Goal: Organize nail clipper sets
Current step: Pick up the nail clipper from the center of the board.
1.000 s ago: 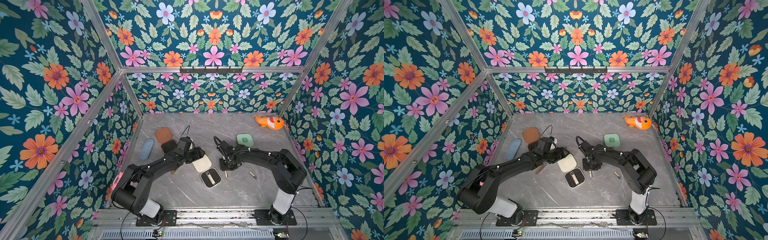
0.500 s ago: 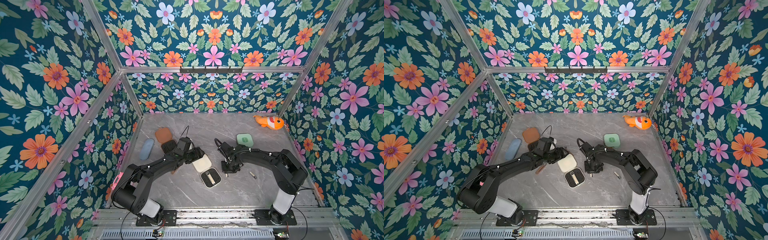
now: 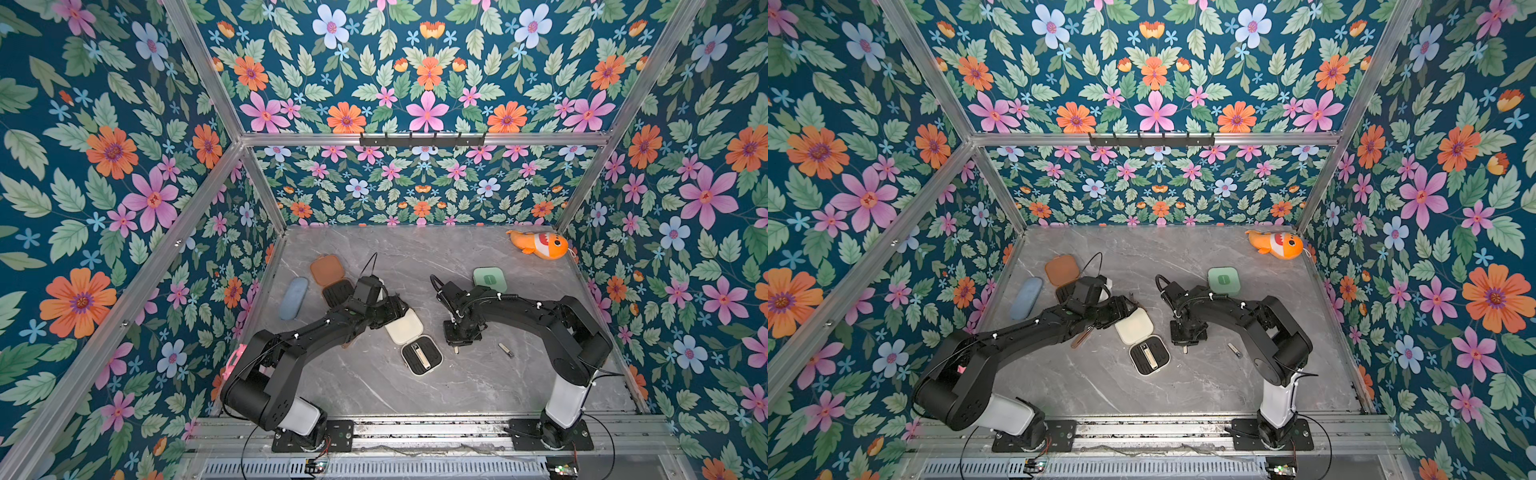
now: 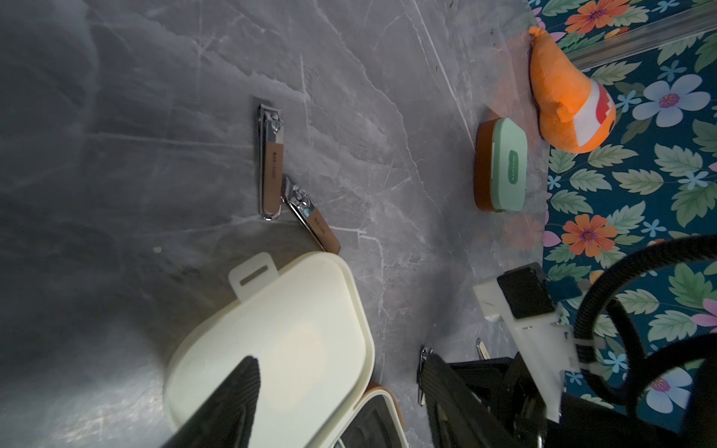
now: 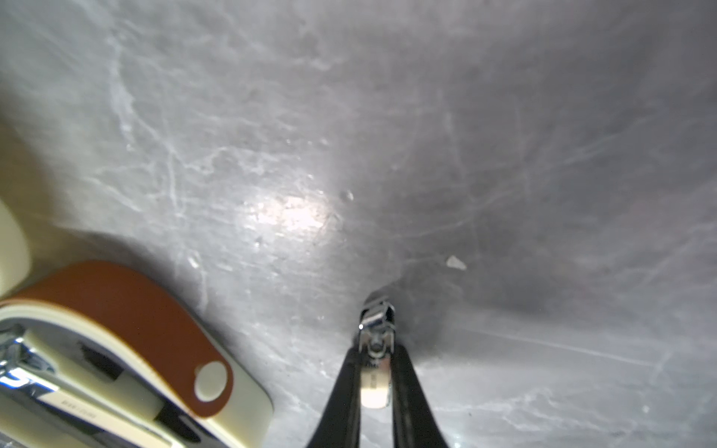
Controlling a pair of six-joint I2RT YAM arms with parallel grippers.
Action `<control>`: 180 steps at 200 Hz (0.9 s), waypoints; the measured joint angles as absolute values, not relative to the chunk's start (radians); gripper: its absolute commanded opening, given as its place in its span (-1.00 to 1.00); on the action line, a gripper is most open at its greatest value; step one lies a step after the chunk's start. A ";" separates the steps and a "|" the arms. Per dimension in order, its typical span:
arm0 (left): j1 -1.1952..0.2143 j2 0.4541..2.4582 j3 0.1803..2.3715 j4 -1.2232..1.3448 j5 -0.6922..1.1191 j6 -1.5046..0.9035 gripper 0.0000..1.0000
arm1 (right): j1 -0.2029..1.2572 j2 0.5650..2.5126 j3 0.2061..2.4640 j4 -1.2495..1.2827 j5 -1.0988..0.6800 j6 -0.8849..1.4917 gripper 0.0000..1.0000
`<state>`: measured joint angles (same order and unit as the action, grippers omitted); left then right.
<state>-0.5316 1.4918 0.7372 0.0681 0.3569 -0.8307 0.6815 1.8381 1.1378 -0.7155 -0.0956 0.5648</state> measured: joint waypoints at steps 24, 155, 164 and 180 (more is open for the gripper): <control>-0.532 1.496 0.738 0.069 0.357 -0.831 0.39 | 0.681 1.837 1.139 -0.713 -0.103 0.564 -0.47; -0.532 1.518 0.735 0.075 0.357 -0.830 0.39 | 0.651 1.871 1.187 -0.762 -0.138 0.540 -0.62; -0.532 1.523 0.736 0.076 0.357 -0.830 0.39 | 0.651 1.877 1.192 -0.767 -0.136 0.539 -0.65; -0.532 1.534 0.735 0.077 0.357 -0.830 0.39 | 0.650 1.885 1.204 -0.782 -0.132 0.535 -0.72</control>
